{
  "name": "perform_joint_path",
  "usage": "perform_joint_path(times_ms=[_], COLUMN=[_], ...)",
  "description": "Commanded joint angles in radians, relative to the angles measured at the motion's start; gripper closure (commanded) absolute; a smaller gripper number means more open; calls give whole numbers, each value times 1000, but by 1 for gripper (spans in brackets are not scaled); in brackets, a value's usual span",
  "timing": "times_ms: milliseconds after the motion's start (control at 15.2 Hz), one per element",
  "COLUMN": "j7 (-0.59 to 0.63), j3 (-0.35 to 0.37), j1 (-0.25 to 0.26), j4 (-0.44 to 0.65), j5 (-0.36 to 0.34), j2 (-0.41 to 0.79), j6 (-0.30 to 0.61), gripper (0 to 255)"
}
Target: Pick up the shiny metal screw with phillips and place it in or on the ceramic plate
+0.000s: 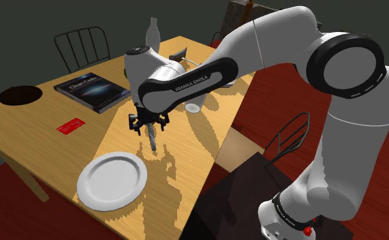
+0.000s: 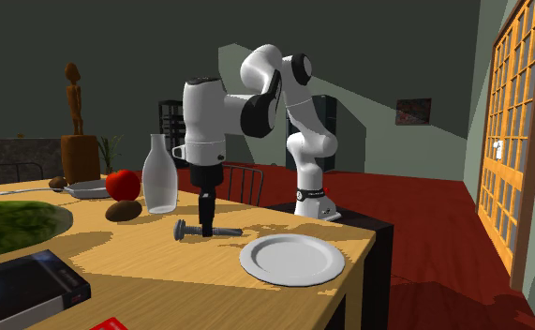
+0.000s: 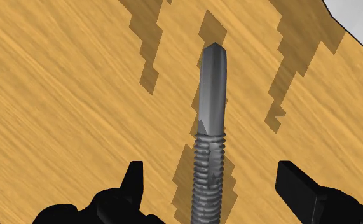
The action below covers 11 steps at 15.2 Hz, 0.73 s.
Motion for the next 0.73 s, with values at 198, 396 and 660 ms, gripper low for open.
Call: perform_joint_path(times_ms=[198,396,660], j7=[0,0,0], j3=[0,0,0], j1=[0,0,0], j4=[0,0,0], j5=[0,0,0], j2=[0,0,0], j6=[1,1,1], gripper=[255,255,255])
